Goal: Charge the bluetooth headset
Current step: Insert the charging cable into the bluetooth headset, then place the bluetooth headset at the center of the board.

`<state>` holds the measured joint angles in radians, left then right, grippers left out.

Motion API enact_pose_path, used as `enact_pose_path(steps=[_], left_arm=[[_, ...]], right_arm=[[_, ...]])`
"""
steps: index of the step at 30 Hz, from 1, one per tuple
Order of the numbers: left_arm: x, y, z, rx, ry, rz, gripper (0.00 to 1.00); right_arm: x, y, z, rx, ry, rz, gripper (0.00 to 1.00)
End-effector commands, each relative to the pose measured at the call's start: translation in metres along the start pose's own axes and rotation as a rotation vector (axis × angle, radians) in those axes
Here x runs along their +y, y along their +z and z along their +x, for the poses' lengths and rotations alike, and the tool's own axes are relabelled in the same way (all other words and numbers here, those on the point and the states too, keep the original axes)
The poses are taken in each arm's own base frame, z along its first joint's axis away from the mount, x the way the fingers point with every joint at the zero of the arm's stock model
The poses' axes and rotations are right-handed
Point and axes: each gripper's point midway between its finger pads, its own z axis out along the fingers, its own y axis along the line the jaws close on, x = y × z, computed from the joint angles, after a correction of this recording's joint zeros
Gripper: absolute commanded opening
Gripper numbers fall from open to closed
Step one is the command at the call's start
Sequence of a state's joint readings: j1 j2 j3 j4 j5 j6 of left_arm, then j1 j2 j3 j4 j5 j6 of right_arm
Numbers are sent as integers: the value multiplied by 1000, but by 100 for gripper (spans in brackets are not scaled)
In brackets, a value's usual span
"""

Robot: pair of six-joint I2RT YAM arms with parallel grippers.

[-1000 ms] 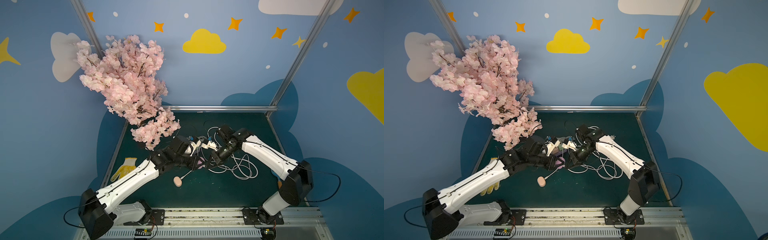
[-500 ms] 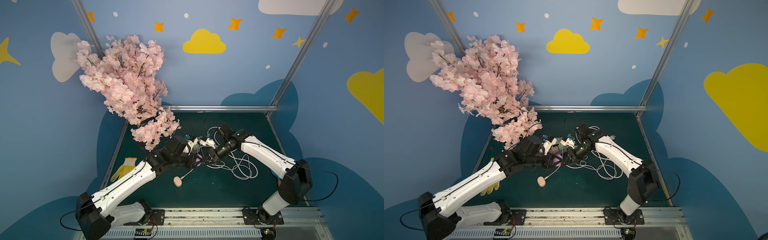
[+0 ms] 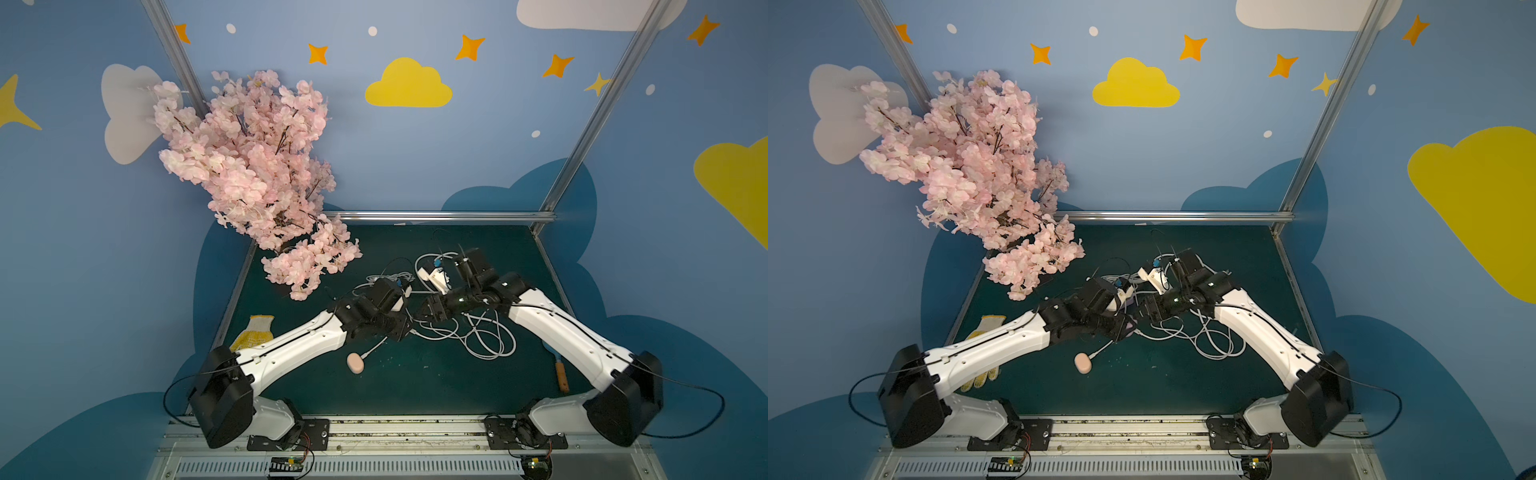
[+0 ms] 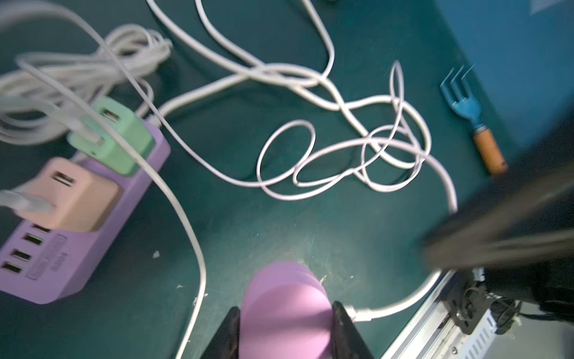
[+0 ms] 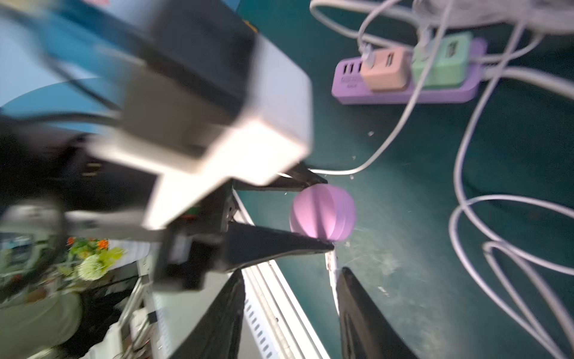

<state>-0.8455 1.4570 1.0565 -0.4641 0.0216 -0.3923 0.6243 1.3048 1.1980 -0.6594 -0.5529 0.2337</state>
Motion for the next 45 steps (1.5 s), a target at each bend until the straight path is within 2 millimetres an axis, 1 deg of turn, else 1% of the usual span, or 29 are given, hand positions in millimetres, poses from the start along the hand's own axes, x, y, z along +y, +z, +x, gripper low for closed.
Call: enact_pose_path(steps=[1, 3, 5, 8, 10, 13, 17, 18, 20, 21, 22, 24, 26, 27, 28, 29, 32, 34, 35, 36, 37, 38, 39, 41, 42, 43, 45], left_arm=[[6, 18, 17, 94, -39, -54, 3], [8, 30, 26, 149, -60, -80, 3], [11, 43, 35, 195, -74, -109, 3], [11, 61, 47, 235, -99, -122, 3], [14, 69, 51, 247, -117, -138, 3], [20, 77, 55, 249, -126, -175, 4], [29, 89, 65, 282, -135, -217, 12], [31, 90, 66, 291, -138, -229, 17], [31, 90, 66, 293, -135, -239, 41], [31, 90, 66, 291, -132, -244, 51], [31, 88, 65, 287, -130, -248, 58], [30, 84, 61, 278, -124, -253, 64], [29, 76, 53, 255, -124, -256, 74], [26, 70, 46, 235, -122, -249, 98], [22, 63, 40, 215, -117, -238, 100], [19, 56, 33, 193, -114, -227, 100], [7, 24, 7, 81, -97, -182, 100], [5, -7, -15, -42, -85, -176, 100], [7, -21, -23, -97, -76, -183, 100], [10, -40, -33, -171, -67, -193, 100], [15, -59, -41, -245, -58, -210, 100], [20, -73, -48, -321, -57, -228, 100], [29, -91, -53, -412, -49, -257, 100], [55, -119, -53, -548, -77, -345, 100], [72, -132, -48, -606, -112, -402, 100], [87, -143, -47, -669, -105, -460, 100], [109, -146, -38, -735, -39, -526, 100]], right_arm=[[-19, -47, -20, -220, -65, 209, 52], [-28, -74, -15, -281, -69, 310, 58], [-37, -102, -10, -317, -64, 421, 59], [-47, -128, -1, -352, -60, 538, 64], [-52, -136, 4, -355, -47, 578, 65], [-59, -136, 13, -343, -24, 601, 66], [-64, -132, 17, -335, -6, 601, 68], [-65, -131, 17, -330, -6, 598, 68], [-65, -130, 17, -328, -6, 595, 68], [-66, -129, 17, -324, -5, 593, 68], [-67, -128, 16, -325, -2, 594, 68], [-71, -126, 16, -334, 12, 598, 69], [-74, -122, 17, -332, 15, 598, 72], [-76, -121, 18, -330, 14, 599, 84], [-80, -120, 18, -329, 17, 610, 87], [-83, -121, 18, -330, 19, 625, 87], [-95, -122, 13, -352, 0, 672, 87], [-96, -117, 8, -364, -57, 668, 87], [-97, -115, 6, -369, -77, 668, 87], [-100, -114, 2, -382, -80, 674, 87], [-103, -114, 0, -400, -73, 685, 87], [-109, -115, -1, -418, -64, 710, 87], [-119, -119, -1, -448, -40, 764, 87], [-140, -134, 1, -505, -10, 901, 87], [-151, -139, 3, -520, -12, 963, 87], [-161, -141, 5, -534, -34, 1014, 87], [-174, -133, 4, -547, -129, 1044, 87]])
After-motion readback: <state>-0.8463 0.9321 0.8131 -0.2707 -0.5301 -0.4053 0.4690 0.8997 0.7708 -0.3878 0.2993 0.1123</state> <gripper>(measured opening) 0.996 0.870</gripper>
